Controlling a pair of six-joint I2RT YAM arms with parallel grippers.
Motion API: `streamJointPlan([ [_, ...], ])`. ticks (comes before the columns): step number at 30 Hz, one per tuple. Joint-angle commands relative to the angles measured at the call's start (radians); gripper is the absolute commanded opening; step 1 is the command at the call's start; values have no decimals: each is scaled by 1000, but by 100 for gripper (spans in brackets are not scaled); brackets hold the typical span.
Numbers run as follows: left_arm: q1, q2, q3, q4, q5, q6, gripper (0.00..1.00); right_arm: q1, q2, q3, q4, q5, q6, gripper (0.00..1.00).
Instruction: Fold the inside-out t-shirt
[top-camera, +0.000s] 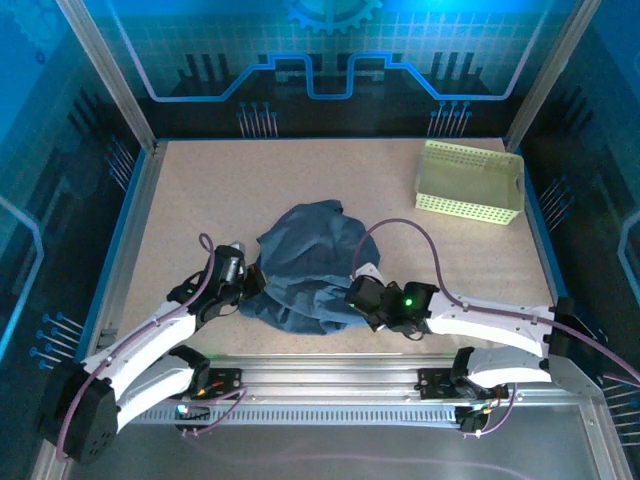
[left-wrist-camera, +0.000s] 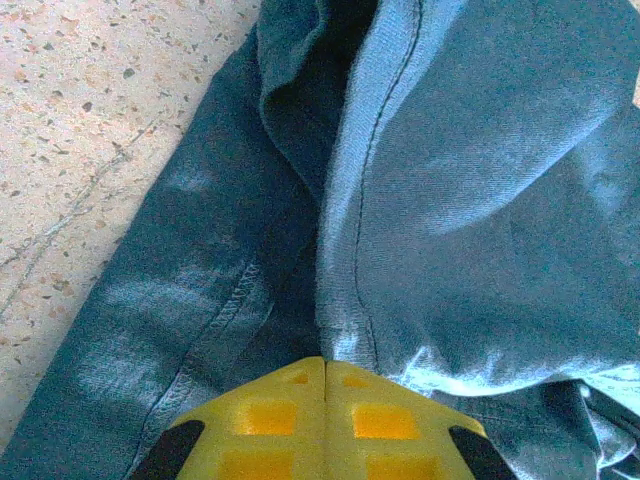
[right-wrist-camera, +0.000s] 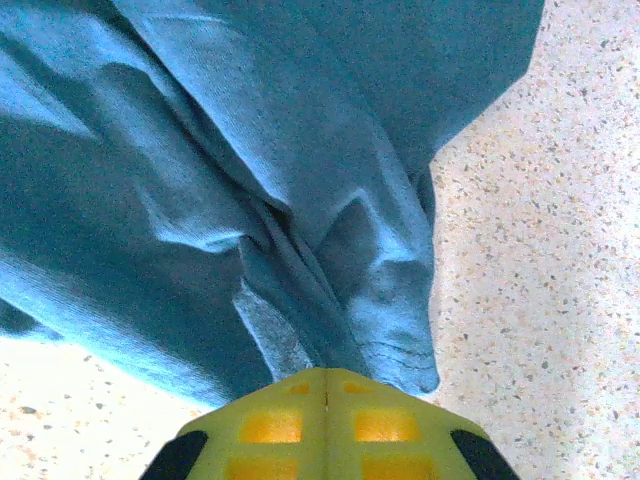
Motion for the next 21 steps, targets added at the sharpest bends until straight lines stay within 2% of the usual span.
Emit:
streamJointPlan([
  [1,13,-17,22,-14,10,7,0,-30,-69,-30,-6,3,26,2],
  [3,15,-19,26,-14,13,12,0,-41,-108,-45,31,-63,-21,12],
  [5,16,-12,29,-11,18,11,0,-52,-136,-49,67,-149,-71,30],
  [7,16,-4,28,-4,24,7,0,-54,-143,-44,78,-202,-88,38],
  [10,15,1,22,8,29,1,0,-54,-115,-43,80,-233,-89,44],
  [14,17,1,19,8,28,3,0,-54,-56,-31,69,-241,-89,45],
  [17,16,1,20,3,26,6,0,-51,-13,-12,41,-199,-73,44],
  [21,17,1,22,3,24,8,0,-51,30,11,4,-145,-49,32],
])
